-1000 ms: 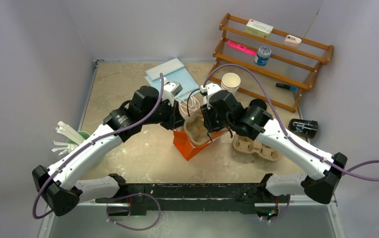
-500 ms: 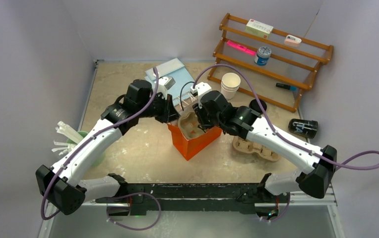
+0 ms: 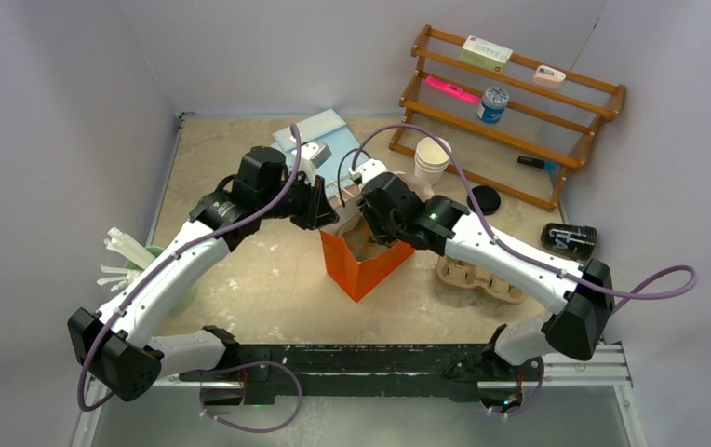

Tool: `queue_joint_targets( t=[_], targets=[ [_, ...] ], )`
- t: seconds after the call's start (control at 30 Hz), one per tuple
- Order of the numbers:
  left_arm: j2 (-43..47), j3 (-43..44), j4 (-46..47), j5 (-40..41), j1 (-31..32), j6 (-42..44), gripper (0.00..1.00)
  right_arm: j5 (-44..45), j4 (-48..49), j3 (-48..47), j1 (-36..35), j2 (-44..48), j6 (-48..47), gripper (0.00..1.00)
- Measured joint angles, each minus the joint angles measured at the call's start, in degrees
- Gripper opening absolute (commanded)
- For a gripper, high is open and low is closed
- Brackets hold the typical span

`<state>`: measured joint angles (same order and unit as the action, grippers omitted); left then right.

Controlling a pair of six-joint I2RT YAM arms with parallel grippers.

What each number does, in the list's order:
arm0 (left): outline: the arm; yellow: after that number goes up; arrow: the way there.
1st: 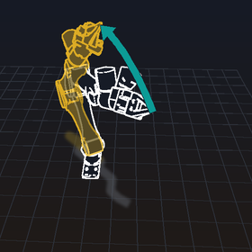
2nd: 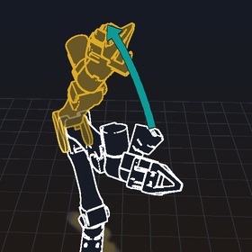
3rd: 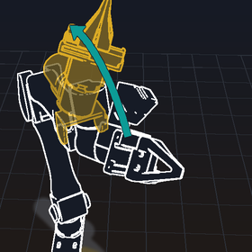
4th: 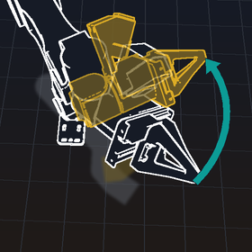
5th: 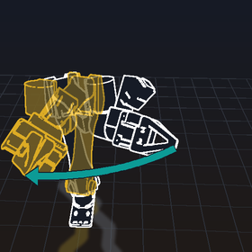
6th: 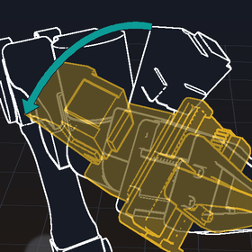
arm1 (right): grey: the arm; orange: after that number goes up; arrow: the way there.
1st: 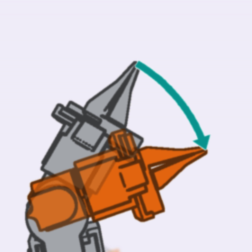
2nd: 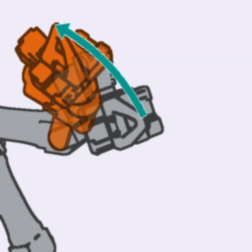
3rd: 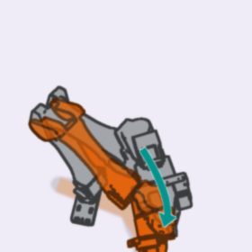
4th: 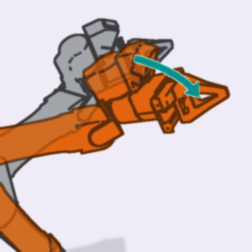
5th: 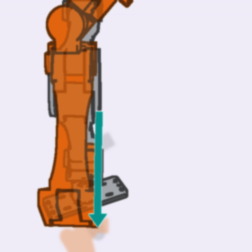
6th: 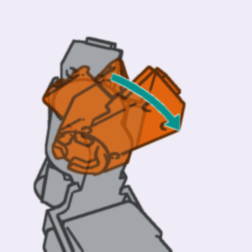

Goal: Pack the takeout coffee
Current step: Place the cup tray in the takeout bag.

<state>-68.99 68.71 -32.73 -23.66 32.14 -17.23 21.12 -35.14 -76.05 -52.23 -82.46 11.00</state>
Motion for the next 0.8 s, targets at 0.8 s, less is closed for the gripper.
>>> queue_joint_targets(
  t=[0.8],
  targets=[
    [16.4,-3.7,6.7,-4.2,1.4,1.5,0.25,-6.3,-2.5,0.9,0.2,-2.7,3.7,0.34]
  ],
)
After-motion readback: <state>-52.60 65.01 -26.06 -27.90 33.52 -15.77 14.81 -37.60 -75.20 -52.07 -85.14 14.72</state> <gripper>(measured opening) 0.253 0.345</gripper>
